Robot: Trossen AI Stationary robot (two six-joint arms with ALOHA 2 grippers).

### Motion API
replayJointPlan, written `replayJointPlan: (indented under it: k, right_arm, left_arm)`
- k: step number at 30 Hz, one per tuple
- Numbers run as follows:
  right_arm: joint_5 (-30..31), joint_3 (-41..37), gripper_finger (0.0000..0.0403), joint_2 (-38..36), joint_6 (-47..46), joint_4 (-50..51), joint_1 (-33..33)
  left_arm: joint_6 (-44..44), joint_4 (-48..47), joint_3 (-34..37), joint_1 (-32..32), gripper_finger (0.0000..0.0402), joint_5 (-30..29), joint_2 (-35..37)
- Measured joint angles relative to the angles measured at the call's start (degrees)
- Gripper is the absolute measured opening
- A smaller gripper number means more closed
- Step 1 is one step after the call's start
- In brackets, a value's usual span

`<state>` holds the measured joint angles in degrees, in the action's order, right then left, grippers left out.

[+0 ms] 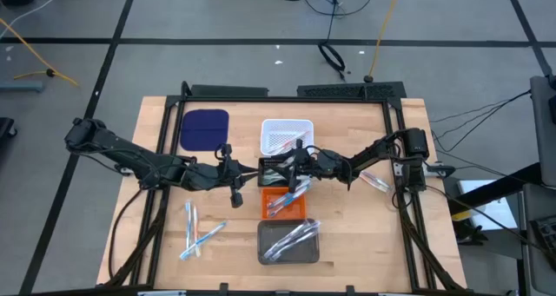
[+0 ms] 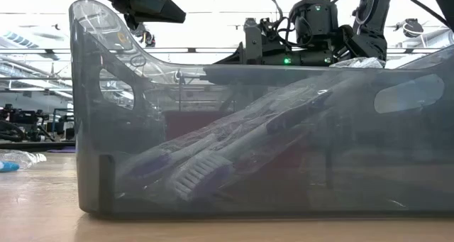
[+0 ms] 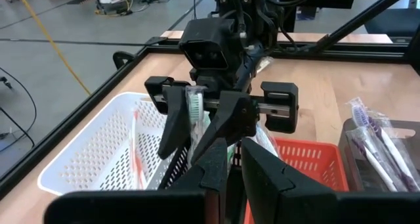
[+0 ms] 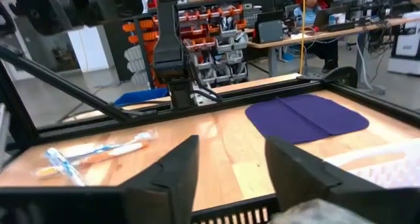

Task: Pick & Place Toothbrushes
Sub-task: Put the green toothbrush into the black basket, then put the purple toothbrush into the black bin

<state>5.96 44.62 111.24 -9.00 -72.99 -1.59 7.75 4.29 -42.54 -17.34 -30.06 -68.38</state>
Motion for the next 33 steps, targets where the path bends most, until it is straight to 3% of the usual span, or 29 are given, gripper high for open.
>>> replayJointPlan:
  k: [7,16,24,33]
  right_arm:
    - [1.49,0.00,0.0225,-2.29,3.79,1.73,-0.71]
    - [3.31,-0.02,0.0262,-15.11,7.91,22.87,-0.71]
    - [3.38,-0.02,0.0262,-27.72,9.74,42.67,-0.67]
    - [3.41,-0.04,0.0237,-39.00,3.55,73.33,-0.61]
  left_arm:
    - [0.21,-0.30,0.00,0.00,0.0047,0.00,0.00]
    - [0.09,-0.37,0.00,0.00,0.0047,0.00,0.02]
    - [0.13,-0.43,0.00,0.00,0.0047,0.00,0.02]
    - [0.07,-0.45,0.00,0.00,0.0047,0.00,0.02]
